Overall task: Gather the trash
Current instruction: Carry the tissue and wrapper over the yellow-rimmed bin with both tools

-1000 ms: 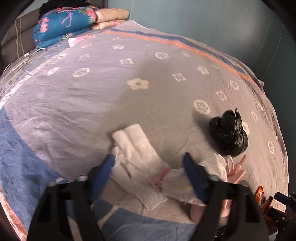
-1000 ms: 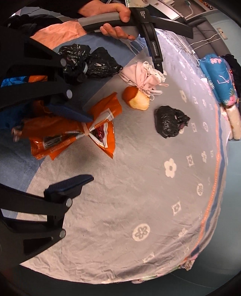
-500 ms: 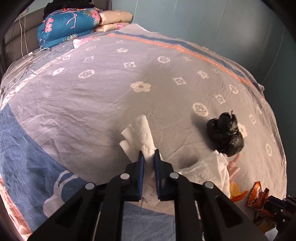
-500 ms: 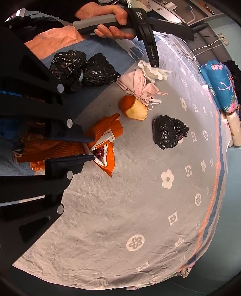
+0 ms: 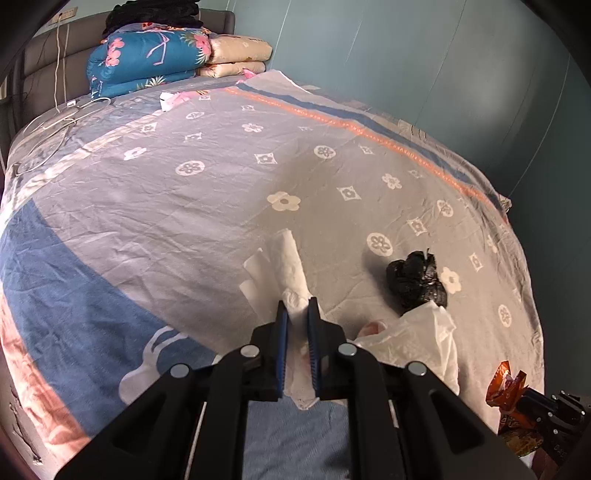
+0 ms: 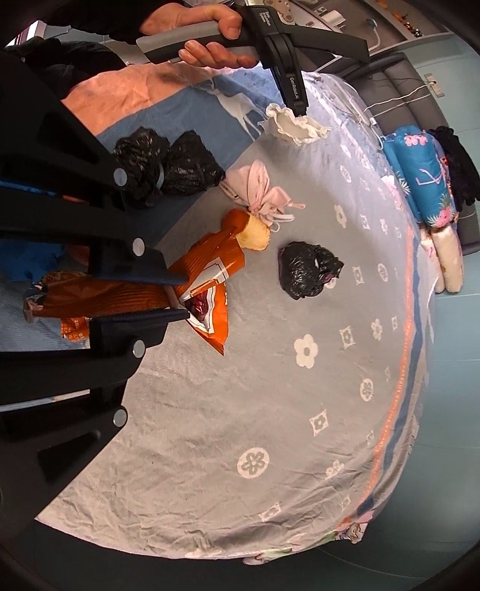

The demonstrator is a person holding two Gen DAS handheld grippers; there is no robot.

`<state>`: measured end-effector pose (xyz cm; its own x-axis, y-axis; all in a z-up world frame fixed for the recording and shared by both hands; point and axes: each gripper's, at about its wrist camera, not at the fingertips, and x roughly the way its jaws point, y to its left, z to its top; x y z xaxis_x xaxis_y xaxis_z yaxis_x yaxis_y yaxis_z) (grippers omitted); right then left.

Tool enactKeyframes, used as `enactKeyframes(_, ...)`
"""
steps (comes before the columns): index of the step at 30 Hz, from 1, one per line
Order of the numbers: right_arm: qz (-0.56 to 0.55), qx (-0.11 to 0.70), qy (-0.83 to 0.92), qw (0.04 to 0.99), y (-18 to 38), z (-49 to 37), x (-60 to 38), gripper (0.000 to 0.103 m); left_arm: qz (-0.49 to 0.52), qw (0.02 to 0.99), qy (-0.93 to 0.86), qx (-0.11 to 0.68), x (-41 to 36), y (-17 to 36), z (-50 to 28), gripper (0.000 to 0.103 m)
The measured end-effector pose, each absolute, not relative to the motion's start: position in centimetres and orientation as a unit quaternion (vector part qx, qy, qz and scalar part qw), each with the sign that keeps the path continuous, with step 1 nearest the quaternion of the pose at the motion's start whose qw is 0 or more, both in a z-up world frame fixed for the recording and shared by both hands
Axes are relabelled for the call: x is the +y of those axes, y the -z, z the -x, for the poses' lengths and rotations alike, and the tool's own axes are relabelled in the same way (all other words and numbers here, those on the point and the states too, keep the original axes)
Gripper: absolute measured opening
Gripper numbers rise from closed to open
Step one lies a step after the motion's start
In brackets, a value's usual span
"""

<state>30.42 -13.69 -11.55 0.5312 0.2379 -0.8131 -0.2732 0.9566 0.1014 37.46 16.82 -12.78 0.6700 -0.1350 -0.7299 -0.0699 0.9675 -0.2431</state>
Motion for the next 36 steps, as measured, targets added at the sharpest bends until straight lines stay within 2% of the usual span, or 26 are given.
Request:
enactKeyframes(20,-0.01,0.391,-0.159,0.907,4.6,-23.4,-15.8,0.011,0.109,0.924,0.037,0.363,15.3,6.2,-29.7,0.01)
enactKeyframes(36,-0.036,0.308,-0.138,0.941,-2.0,-17.0,-20.6,0.01,0.081,0.937,0.079,0.331,9.6,1.0,-24.0,0.01)
